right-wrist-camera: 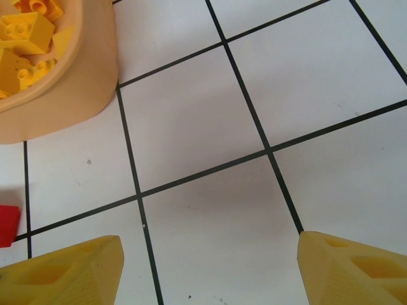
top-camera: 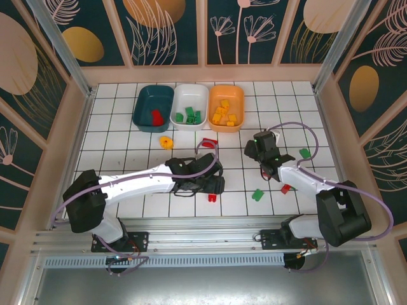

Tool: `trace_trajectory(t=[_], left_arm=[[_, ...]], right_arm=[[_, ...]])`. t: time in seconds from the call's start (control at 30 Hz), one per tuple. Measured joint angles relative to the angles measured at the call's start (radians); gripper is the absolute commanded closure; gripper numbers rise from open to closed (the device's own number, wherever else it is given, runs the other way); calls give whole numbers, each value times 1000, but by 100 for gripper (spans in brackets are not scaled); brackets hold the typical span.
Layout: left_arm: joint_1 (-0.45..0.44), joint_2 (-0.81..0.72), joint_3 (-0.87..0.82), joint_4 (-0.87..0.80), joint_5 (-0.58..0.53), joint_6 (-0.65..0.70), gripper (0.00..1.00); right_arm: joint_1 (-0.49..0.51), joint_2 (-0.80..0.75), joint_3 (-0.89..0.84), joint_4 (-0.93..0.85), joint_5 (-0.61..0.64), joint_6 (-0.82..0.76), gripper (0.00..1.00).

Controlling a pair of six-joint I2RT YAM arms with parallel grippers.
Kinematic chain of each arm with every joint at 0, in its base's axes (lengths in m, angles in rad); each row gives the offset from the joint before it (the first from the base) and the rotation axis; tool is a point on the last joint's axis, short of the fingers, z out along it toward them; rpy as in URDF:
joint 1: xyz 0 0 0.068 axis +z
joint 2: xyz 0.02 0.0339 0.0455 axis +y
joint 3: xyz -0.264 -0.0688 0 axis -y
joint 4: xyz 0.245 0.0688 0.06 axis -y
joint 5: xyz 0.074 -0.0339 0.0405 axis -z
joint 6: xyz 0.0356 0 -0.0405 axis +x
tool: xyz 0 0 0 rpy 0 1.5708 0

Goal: Sort the legos into containers by color

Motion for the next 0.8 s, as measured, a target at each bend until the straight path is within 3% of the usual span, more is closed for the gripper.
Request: trace_trajectory(t=[0.4,0.8], left_arm=[[-69,130,26,-33,-8,-22,23],[-74,206,26,-3,-32,-41,41]], right_arm=[[-16,-34,-27,8,-2,0,27],[-24,-42,-43,8,-4,-1,32]])
